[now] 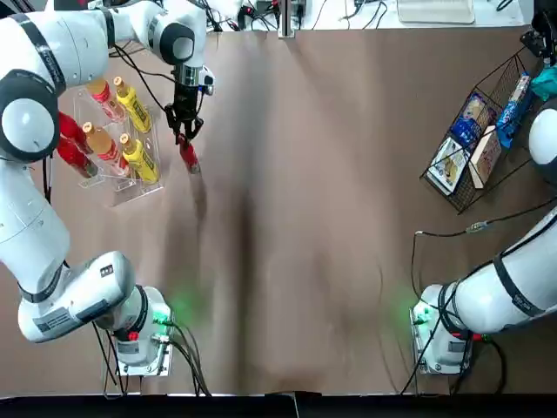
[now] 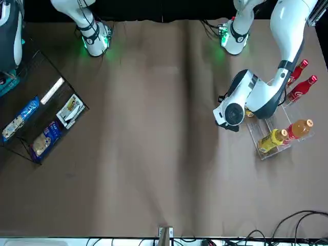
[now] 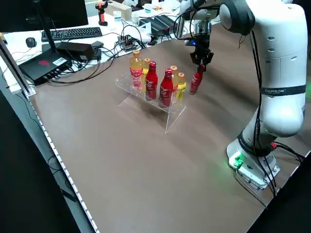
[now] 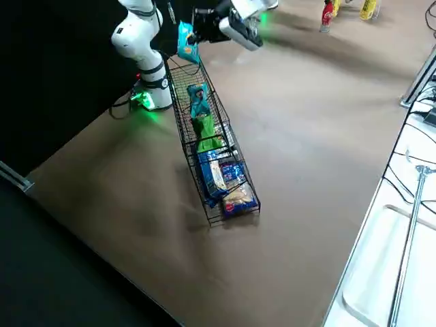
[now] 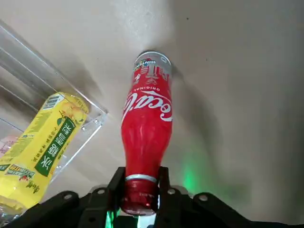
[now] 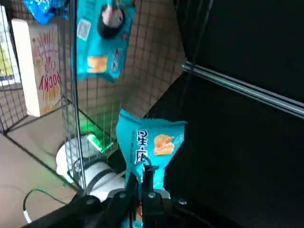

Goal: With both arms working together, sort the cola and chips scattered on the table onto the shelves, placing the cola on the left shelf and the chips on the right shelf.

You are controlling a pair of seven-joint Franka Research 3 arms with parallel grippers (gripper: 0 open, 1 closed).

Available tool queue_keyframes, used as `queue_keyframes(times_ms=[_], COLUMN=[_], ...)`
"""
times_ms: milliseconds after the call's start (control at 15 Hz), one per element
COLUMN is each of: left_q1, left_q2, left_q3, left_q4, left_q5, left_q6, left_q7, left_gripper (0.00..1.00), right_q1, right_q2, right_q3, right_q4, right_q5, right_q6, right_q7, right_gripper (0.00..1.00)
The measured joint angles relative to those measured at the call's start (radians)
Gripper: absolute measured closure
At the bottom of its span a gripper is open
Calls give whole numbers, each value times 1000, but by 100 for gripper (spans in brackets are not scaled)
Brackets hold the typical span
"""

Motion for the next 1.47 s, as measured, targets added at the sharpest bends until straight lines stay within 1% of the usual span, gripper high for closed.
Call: queue_keyframes(times_ms=[267, 333, 400, 533, 667, 733, 867, 1067, 1133, 1333, 1467], left_q1=[4, 13, 17, 27, 53, 80, 151, 233, 247, 269, 270], left_q2=[-2, -16, -28, -57, -89, -108, -147, -171, -171, -171, -170], left_q3=[1, -1, -1, -4, -10, -12, -14, -13, -13, -12, -12], left_q4=[7, 59, 109, 231, 314, 332, 347, 378, 387, 392, 392], left_q5=[3, 4, 4, 4, 4, 4, 16, 112, 145, 218, 294], left_q6=[-15, -71, -117, -229, -319, -340, -348, -348, -348, -340, -328], left_q7=[-1, 2, 21, 106, 197, 253, 392, 621, 684, 837, 950], left_gripper=[68, 68, 68, 68, 68, 68, 68, 68, 68, 68, 68], right_q1=[-17, -31, -38, -45, -44, -42, -40, -40, -40, -41, -48], right_q2=[1, 2, 2, 2, 2, 2, -2, -16, -20, -23, -24], right_q3=[0, 0, 0, 0, 5, 8, 9, 11, 12, 12, 10], right_q4=[-102, -136, -144, -152, -158, -158, -155, -141, -129, -89, -58], right_q5=[-4, -7, -8, -8, -8, -8, -13, 8, 36, 85, 112], right_q6=[114, 150, 157, 162, 163, 164, 158, 170, 180, 197, 197], right_q7=[0, 0, 0, -1, -1, -1, -1, -7, -7, -7, -11], right_gripper=[94, 94, 92, 76, 57, 47, 29, 2, 0, 0, 0])
